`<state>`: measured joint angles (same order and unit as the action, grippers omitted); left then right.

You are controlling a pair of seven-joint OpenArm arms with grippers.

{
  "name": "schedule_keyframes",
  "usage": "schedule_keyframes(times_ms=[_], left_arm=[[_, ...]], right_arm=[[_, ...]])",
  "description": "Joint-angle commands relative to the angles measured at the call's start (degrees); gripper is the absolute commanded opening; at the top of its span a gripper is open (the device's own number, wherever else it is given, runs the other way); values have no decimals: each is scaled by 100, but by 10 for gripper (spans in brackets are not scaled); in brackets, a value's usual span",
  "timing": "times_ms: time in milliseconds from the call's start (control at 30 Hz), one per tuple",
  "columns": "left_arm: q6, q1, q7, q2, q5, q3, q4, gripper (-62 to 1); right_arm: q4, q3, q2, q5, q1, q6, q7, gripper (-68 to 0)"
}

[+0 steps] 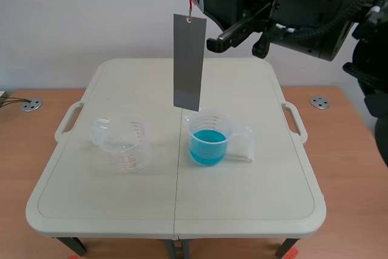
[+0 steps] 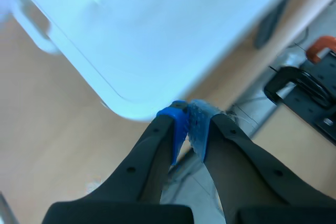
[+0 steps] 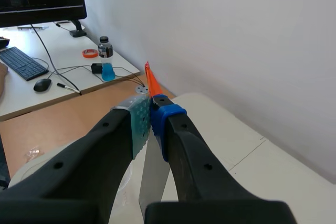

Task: Hold the metal plate by the orange handle, dip it into the blue solution, take it out and point at it, then put the plate back in the beaker on the left.
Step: 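Raise the plate and point at it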

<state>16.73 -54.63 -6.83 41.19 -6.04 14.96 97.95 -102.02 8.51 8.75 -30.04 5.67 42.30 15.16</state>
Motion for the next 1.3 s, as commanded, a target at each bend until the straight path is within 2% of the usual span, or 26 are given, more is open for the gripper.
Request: schedule_keyframes(times_ms=[0,133,367,667,1000,1167,1267], left_arm=[[133,243,-63,66,-85,-24,50,-597],[411,855,-66,269,-87,-199,24,-597],[767,2168,-61,378,-85,-769,-199,-597],[973,4059,264,323,-114,-2061,-769,-597],[1005,5829,820,-518,-35,-3241,-1576,-597],[999,6325,933,-949,9,-3606,-1904,-597],[994,6509,949,-1178,157,-3713,-2006,-597]], right_arm=[[-162,-142,28,-142,66,42,-74,-662],[-313,-291,28,-330,68,42,42,-662],[-363,-330,28,-348,68,42,66,-662],[-363,-374,28,-345,68,42,66,-662],[-363,-376,28,-345,68,42,66,-662],[-363,-376,28,-343,68,42,66,-662],[-363,-376,28,-345,68,42,66,-662]])
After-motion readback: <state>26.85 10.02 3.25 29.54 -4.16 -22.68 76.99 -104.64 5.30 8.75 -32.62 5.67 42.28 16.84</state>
